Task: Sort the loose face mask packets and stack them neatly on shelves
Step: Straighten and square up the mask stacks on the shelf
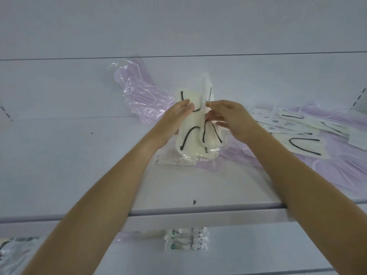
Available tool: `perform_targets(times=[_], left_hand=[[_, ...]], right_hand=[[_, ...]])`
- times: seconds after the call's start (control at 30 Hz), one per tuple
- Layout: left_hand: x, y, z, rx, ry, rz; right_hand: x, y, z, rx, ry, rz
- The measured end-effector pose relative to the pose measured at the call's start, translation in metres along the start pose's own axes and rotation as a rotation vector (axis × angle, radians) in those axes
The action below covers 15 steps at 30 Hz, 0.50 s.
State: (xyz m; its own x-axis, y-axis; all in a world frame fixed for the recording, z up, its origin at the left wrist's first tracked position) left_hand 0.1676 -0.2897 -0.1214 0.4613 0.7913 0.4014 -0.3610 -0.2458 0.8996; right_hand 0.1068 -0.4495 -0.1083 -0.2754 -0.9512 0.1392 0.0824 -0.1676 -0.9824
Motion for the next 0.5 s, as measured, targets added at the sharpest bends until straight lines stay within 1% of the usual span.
perform_targets(times=[0.03,0.07,0.1,0.13,0.17,0.2,0.23,0.27,0.3,0.33,0.37,0.43,0.5], left_hand=[[-0.002,-0.002,0.001,0.002,0.01,0.0],[-0.002,-0.005,0.004,0.0,0.038,0.005],[0.0,-0.009,0.006,-0.001,0.068,0.019],[0.003,-0.013,0.008,0.007,0.091,0.045],[0.006,-0.016,0.009,0.025,0.108,0.071],[0.009,-0.018,0.009,0.044,0.124,0.084],[0.012,-0.02,0.009,0.053,0.137,0.082],[0.014,-0.02,0.009,0.051,0.149,0.076],[0.015,-0.02,0.009,0.046,0.162,0.072],[0.016,-0.019,0.008,0.043,0.174,0.07],[0.017,-0.019,0.008,0.044,0.187,0.071],[0.017,-0.019,0.009,0.055,0.201,0.072],[0.017,-0.019,0.009,0.072,0.199,0.088]], right_hand=[[-0.003,0.004,0.001,-0.045,-0.081,0.048],[-0.003,0.008,0.003,-0.07,-0.121,0.108],[-0.001,0.009,0.005,-0.081,-0.116,0.162],[0.003,0.012,0.007,-0.068,-0.058,0.144],[0.011,0.013,0.009,-0.038,0.026,-0.009],[0.019,0.015,0.012,-0.007,0.096,-0.302],[0.025,0.018,0.014,-0.016,0.112,-0.655],[0.03,0.023,0.015,-0.071,0.091,-0.949],[0.034,0.027,0.015,-0.144,0.064,-1.116],[0.037,0.03,0.014,-0.195,0.058,-1.172],[0.038,0.03,0.014,-0.207,0.084,-1.162],[0.039,0.028,0.013,-0.153,0.156,-1.124],[0.038,0.027,0.013,-0.133,0.136,-1.121]])
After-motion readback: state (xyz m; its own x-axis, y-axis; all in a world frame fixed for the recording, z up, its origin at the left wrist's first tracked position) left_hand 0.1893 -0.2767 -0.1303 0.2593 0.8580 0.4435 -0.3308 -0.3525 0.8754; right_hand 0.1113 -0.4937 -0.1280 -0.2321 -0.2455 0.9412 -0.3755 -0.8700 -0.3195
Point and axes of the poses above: each hand's wrist, its own z-axis towards the middle knuckle, its own x-axis out of the back of the hand, y = z × x, the point moved 3 cm from there along z, towards the middle knuckle, and after that the axes turned 3 degrees about z, right-handed, at the moved point
